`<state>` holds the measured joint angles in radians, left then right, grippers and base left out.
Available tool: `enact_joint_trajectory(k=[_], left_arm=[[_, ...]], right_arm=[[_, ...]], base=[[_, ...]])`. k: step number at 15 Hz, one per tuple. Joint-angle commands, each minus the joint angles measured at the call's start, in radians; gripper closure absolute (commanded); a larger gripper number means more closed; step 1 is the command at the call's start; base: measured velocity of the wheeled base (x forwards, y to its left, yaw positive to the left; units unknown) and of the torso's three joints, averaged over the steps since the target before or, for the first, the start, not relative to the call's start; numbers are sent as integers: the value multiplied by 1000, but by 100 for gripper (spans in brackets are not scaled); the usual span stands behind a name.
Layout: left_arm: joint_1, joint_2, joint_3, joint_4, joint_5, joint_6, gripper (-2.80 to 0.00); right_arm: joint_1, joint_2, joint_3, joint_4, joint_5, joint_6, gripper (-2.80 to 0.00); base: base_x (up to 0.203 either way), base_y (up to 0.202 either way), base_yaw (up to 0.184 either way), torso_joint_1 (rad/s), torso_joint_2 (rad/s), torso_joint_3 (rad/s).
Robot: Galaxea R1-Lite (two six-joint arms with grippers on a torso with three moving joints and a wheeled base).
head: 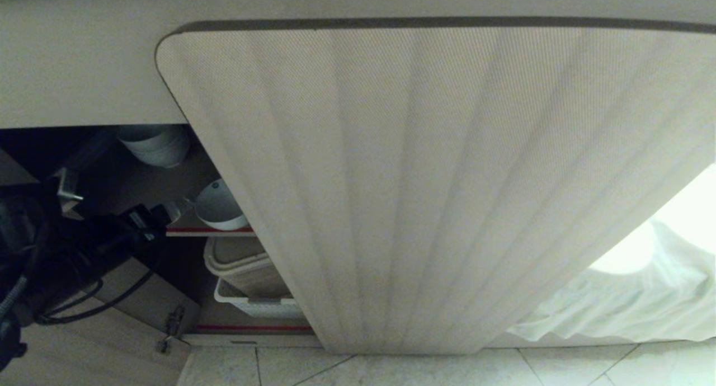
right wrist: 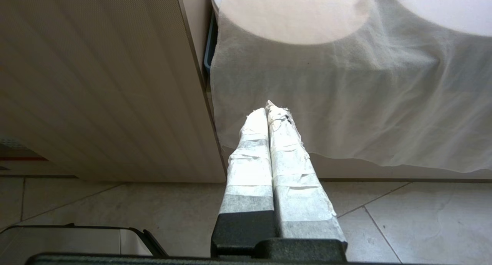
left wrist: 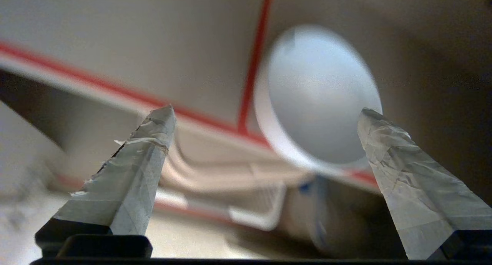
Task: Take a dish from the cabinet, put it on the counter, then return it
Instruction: Close the cabinet door
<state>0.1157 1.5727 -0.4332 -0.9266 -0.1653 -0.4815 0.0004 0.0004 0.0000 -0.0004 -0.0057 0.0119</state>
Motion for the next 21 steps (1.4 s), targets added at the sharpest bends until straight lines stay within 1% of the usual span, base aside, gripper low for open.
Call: enact_joint_trajectory(k=[1,5,7,9,10,16,21], left_arm=[[-3,13,22,-104,52,26,-280],[1,14,86,-225,81,113,-280],[-1,20,134,-316,84,170,-280],[-1,23,154,-363,86,185,-280],[2,22,156,-365,86,185,0],[16,8,196,-373,87,185,0],[15,-22,303,-448,87,192,0]], right_arm=[[0,0,0,0,0,1,0],[0,0,0,0,0,0,0],[1,0,0,-1,0,2,0],[1,0,0,-1,0,0,0],[1,0,0,-1,0,0,0],[0,0,0,0,0,0,0],[1,0,0,0,0,0,0]], base=[[0,0,0,0,0,0],[0,0,0,0,0,0],[0,0,0,0,0,0],[0,0,0,0,0,0],[0,0,0,0,0,0],[0,0,0,0,0,0],[0,0,0,0,0,0]])
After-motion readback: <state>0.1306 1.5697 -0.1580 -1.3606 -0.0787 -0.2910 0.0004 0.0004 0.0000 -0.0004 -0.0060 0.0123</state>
